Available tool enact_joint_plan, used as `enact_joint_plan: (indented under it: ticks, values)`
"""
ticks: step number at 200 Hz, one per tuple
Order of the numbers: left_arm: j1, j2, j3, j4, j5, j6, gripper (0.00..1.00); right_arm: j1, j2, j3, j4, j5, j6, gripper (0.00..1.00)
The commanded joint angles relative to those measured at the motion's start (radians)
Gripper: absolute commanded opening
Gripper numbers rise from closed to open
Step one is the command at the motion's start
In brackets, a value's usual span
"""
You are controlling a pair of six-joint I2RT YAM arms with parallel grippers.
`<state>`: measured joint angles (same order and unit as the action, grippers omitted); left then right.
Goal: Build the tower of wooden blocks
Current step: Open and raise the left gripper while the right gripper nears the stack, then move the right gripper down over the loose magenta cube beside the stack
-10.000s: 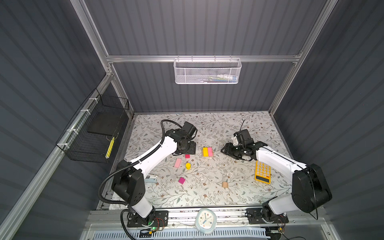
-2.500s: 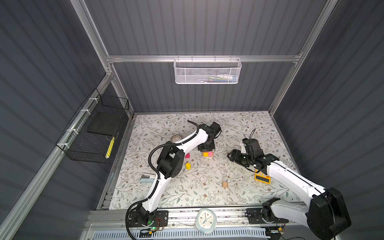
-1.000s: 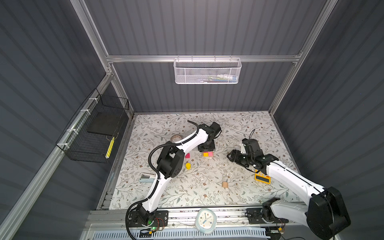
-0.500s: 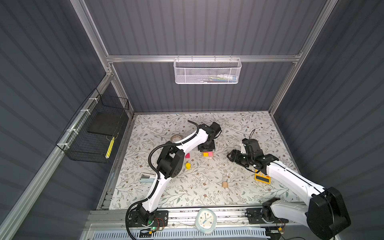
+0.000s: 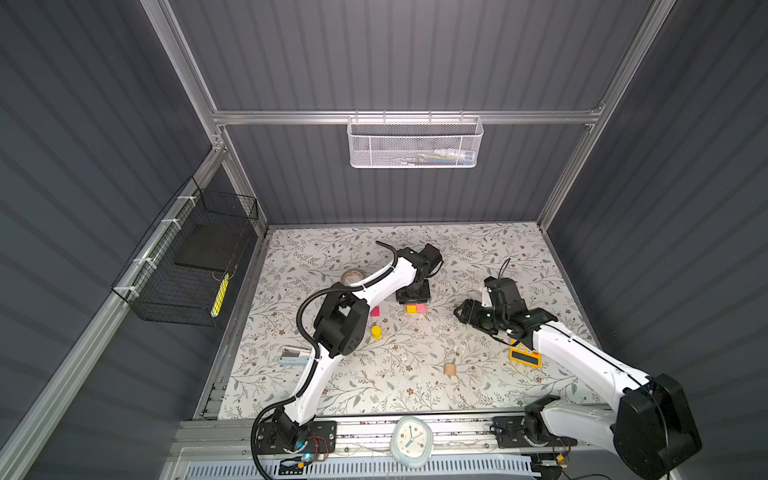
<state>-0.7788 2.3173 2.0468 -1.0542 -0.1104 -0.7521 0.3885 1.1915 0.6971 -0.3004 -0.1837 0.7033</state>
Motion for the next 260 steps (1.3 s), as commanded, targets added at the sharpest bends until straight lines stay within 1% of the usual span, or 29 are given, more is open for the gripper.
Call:
enact_joint_plan:
  ticks: [1, 93, 125, 137, 161, 170, 224, 260]
  values:
    - [0.003, -0.051, -0.005, -0.016, 0.01, 0.008, 0.46, -0.004, -0.02, -0.011, -0.008, -0.002, 0.007, 0.66]
    - [0.003, -0.149, -0.004, 0.015, 0.004, 0.016, 0.5, -0.002, -0.052, 0.015, -0.05, 0.006, 0.012, 0.65]
    - [0.003, -0.216, -0.029, 0.022, -0.019, 0.03, 0.5, 0.029, -0.065, 0.066, -0.083, 0.043, 0.007, 0.65]
    - [0.004, -0.25, -0.05, 0.026, -0.034, 0.035, 0.5, 0.054, -0.063, 0.098, -0.128, 0.066, 0.002, 0.65]
    - [0.016, -0.334, -0.118, 0.033, -0.048, 0.043, 0.51, 0.112, -0.03, 0.183, -0.176, 0.109, -0.016, 0.65]
    - [0.027, -0.373, -0.155, 0.073, -0.049, 0.045, 0.51, 0.135, -0.01, 0.215, -0.191, 0.121, -0.02, 0.65]
    - [0.115, -0.62, -0.416, 0.157, -0.077, 0.056, 0.52, 0.29, 0.144, 0.432, -0.264, 0.188, -0.024, 0.65]
    - [0.153, -0.735, -0.523, 0.154, -0.122, 0.069, 0.57, 0.379, 0.278, 0.572, -0.281, 0.213, -0.019, 0.65]
